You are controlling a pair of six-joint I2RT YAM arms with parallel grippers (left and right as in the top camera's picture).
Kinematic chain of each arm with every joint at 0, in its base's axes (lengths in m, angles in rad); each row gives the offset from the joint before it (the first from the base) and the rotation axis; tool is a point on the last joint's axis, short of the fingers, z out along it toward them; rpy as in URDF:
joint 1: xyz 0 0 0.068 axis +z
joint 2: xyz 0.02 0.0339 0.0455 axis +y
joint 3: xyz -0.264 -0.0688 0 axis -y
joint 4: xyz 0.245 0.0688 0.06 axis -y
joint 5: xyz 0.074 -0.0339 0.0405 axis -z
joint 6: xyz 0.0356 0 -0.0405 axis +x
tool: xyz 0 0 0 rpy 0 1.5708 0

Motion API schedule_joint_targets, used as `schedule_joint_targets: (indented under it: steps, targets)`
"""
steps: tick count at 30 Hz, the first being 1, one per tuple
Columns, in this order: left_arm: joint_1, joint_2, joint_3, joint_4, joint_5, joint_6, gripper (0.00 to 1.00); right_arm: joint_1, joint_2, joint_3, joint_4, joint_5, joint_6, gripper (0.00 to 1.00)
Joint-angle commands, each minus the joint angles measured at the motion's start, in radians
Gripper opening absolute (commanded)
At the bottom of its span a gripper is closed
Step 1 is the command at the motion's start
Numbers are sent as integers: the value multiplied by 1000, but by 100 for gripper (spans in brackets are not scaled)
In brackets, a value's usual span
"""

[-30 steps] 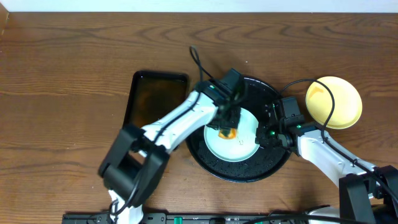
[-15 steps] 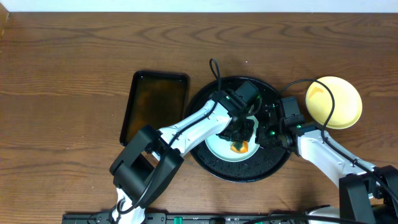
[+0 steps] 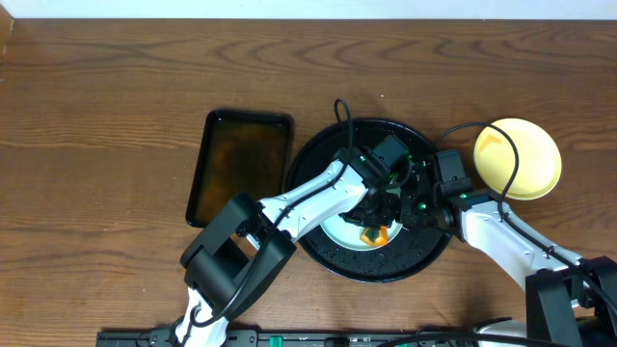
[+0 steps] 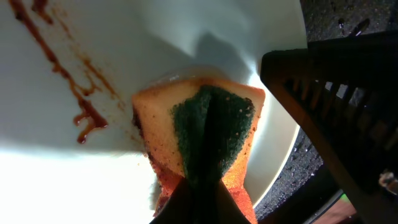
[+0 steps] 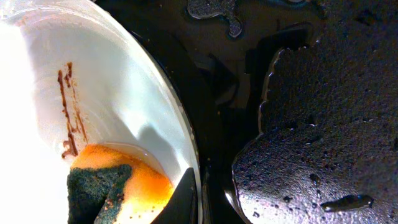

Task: Clean dirty plates on tray and stack at the side
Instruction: 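Scrub the light-blue plate with the sponge in the left gripper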

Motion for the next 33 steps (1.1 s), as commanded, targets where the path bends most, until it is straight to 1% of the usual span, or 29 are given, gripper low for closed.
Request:
schedule_joint_targets:
  steps: [1,8,12,15,18,22,26,29,33]
  targets:
    - [-1,36,-5,6,-95,-4,8,6,20,1,-18,20,11,1]
    - [31,69,-5,46,-120,13,7,6,20,1,-23,20,11,1]
    - [80,76,-5,79,-201,31,8,6,20,1,-25,20,11,1]
    - [125,76,-5,90,-232,33,8,6,20,1,-26,20,11,1]
    - [172,76,-5,77,-238,33,8,6,20,1,-29,20,11,1]
    - [216,71,-5,3,-235,33,8,6,20,1,-29,21,11,1]
    - [224,6,-3,-63,-204,92,7,6,20,1,-29,44,11,1]
    - [222,-89,-3,-93,-201,98,7,6,20,1,-27,69,11,1]
    - [230,-217,-3,-108,-256,112,7,6,20,1,1,77,6,1]
